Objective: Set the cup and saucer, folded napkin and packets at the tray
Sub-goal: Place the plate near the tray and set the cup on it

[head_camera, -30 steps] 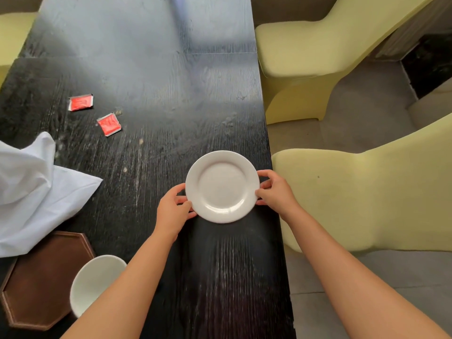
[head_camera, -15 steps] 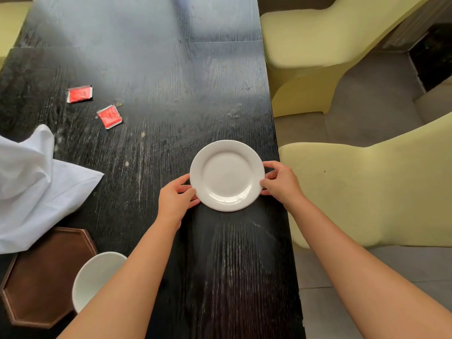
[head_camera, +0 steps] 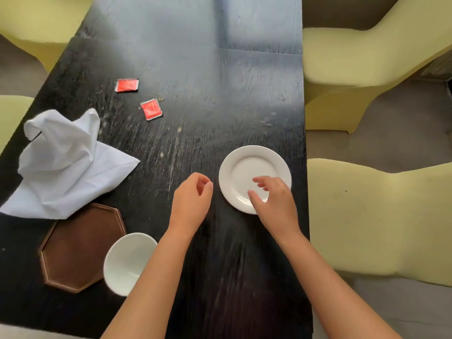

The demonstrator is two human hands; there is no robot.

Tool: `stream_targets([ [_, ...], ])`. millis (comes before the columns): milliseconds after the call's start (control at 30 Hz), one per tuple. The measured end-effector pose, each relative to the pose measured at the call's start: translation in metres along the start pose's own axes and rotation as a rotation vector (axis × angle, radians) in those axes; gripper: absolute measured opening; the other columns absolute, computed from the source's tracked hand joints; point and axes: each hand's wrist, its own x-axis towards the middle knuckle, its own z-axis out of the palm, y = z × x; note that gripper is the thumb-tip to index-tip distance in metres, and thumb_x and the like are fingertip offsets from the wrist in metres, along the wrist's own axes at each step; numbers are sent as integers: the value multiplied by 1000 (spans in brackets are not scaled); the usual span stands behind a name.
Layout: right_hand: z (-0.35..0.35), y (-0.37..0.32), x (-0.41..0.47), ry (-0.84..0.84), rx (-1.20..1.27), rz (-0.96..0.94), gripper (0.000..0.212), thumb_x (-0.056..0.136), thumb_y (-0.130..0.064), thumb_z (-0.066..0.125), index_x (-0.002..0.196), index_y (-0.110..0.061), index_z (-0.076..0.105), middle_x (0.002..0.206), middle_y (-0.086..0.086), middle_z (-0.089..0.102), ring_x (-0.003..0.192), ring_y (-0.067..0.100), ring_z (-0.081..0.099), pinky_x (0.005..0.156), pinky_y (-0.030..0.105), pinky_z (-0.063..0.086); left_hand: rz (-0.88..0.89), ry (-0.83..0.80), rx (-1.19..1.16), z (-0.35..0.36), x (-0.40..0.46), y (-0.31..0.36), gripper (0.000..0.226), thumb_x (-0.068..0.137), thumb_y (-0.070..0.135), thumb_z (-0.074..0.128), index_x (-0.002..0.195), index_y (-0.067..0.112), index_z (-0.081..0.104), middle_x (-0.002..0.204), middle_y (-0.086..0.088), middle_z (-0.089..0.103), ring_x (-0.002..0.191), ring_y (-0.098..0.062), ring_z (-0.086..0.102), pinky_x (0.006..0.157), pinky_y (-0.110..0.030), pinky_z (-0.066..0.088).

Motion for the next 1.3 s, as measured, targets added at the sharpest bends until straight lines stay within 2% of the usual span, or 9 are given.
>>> stream_targets([
  [67,10,-26,-9,-42,-49,-112,27,84,-25,63,111,-20,61,108,1,62,103,19,54,85,33,47,139,120,131,-20,-18,-2,7,88,22,52,84,20,57,74,6,58,70,-10,53,60,-20,37],
  [200,27,-79,-28,-98,-137,-315,32,85,-29,62,115,-20,60,105,-1,61,99,17,53,83,31,45,257,266,325,-62,-53,-18,9,85,15,61,93,12,61,81,-3,62,75,-21,57,68,-35,45],
  [400,60,-142,-57,-194,-291,-579,37,79,-28,68,113,-13,63,100,5,64,91,24,59,73,38,48,135,332,479,-120,-89,-71,27,82,17,66,108,9,63,96,-5,68,87,-22,64,85,-39,48],
  [567,107,-169,-72,-305,-445,-686,41,78,-32,68,111,-9,64,101,12,65,90,30,62,69,40,49,-32,363,566,-156,-104,-127,36,85,23,62,118,12,59,112,-5,65,107,-21,60,104,-48,37],
  [733,154,-183,-75,-378,-569,-694,41,85,-36,57,118,-11,57,115,13,59,100,32,56,71,39,44,-173,343,696,-178,-106,-172,46,82,25,64,125,11,54,127,-13,57,125,-28,50,108,-59,23],
  [867,183,-188,-63,-434,-719,-675,46,89,-40,48,127,-16,43,123,9,49,109,29,46,77,37,39,-227,299,788,-192,-98,-202,52,80,28,66,127,11,53,129,-17,55,127,-31,47,105,-66,20],
  [1100,205,-189,-45,-521,-877,-536,69,85,-37,57,140,-13,23,129,8,42,115,26,45,76,35,44,-223,153,888,-192,-88,-239,65,75,35,69,132,8,49,129,-16,56,128,-30,47,106,-67,18],
  [1200,213,-189,-46,-597,-867,-440,50,87,-26,55,129,-11,33,119,10,45,103,27,52,63,33,39,-226,135,805,-183,-90,-246,67,81,30,63,138,5,39,133,-16,53,128,-27,47,107,-58,28],
  [1300,220,-191,-47,-633,-805,-385,27,87,-14,51,110,-9,39,112,12,49,87,29,55,59,32,34,-233,120,665,-174,-93,-247,64,91,23,51,145,3,23,146,-17,38,137,-29,34,108,-42,33],
])
